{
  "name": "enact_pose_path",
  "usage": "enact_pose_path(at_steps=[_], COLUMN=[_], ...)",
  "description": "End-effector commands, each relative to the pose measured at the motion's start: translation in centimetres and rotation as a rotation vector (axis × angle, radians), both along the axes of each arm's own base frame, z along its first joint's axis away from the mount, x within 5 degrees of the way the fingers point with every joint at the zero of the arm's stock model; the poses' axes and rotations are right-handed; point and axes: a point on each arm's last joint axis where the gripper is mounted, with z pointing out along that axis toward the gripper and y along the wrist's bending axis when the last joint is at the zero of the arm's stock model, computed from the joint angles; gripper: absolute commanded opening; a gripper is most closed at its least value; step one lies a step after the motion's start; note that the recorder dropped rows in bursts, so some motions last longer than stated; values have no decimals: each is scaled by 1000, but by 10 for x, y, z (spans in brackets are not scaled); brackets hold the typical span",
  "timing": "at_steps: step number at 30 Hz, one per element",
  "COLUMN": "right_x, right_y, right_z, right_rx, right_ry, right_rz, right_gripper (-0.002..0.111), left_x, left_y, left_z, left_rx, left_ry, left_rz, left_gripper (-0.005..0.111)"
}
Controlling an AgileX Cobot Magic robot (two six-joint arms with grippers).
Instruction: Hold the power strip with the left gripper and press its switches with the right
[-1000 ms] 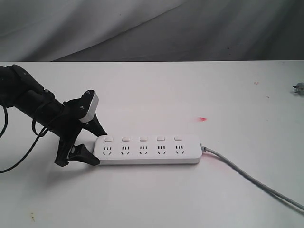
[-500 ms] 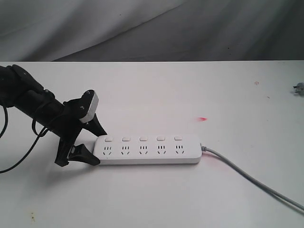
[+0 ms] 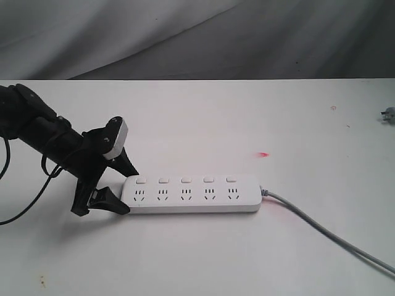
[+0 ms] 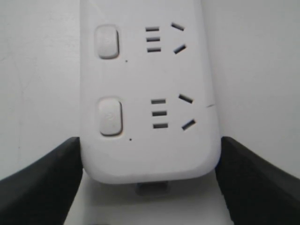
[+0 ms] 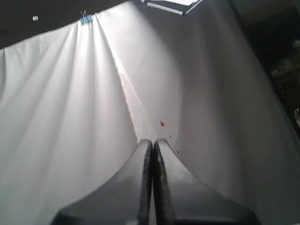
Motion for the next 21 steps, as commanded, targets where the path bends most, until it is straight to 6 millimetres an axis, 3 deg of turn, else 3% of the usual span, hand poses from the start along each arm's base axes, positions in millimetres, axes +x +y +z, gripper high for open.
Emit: enact_pose_path(at_steps=[1, 6, 11, 17, 21], right_x=[41, 96, 148, 200, 221], right_y=[5, 9, 14, 23, 39], right_z=[34, 64, 73, 58, 30], right_rx=[-169, -385, -559, -795, -832], right_ry=[317, 695, 907, 887, 839], right_rz=[65, 204, 421, 667, 988], right_gripper=[0, 0, 0, 0, 0], left_x=[5, 5, 5, 4, 5], left_y=[4, 4, 4, 5, 4], left_z=[-3, -3, -3, -4, -4], left_rx=[56, 56, 56, 64, 60], left_ry=[-50, -50, -50, -51, -51], left_rz=[12, 12, 12, 3, 7], left_gripper=[52, 52, 52, 52, 52])
